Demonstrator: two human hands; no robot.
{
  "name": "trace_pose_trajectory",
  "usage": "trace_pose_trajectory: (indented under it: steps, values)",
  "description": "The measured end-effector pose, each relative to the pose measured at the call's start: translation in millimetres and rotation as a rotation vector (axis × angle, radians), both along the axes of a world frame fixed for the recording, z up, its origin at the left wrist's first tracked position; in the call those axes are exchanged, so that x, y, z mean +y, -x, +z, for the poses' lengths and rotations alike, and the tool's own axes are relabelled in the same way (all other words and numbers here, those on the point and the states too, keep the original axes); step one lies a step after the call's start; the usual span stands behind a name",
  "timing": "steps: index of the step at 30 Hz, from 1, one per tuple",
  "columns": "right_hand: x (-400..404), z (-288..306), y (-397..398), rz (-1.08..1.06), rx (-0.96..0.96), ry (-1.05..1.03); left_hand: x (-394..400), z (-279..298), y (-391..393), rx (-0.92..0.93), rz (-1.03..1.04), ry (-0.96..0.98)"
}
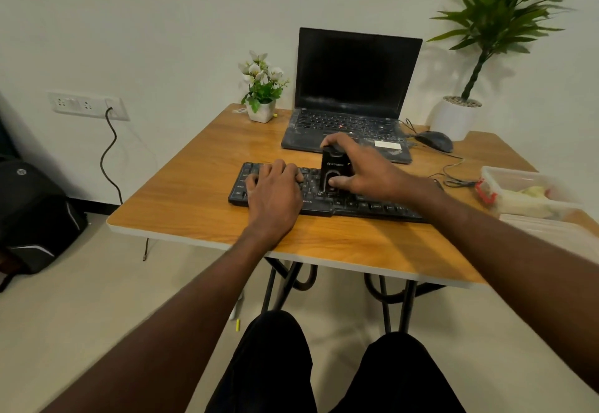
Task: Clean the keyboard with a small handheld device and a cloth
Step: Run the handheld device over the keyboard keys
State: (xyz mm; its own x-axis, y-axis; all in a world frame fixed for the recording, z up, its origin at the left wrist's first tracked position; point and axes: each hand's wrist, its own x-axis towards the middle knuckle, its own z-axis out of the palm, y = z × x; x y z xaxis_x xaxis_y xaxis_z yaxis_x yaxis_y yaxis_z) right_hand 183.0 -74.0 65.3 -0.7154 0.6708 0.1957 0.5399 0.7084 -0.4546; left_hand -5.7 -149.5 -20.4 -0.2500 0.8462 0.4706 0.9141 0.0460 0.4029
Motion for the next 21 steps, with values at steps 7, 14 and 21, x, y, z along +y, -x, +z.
trace_pose_trajectory:
  steps: [7, 14, 21]
  values:
    - [2.1, 16.3, -1.1, -0.055, -0.096, 0.067, -0.5, -0.1, 0.4, -0.011, -0.010, 0.008]
    - [-0.4, 13.9, -30.5, -0.230, 0.221, 0.463, -0.7, -0.3, 0.3, -0.010, -0.005, 0.003]
    - [-0.7, 4.3, -35.3, -0.284, 0.647, 0.904, 0.0, -0.3, 0.1, -0.003, 0.001, 0.007]
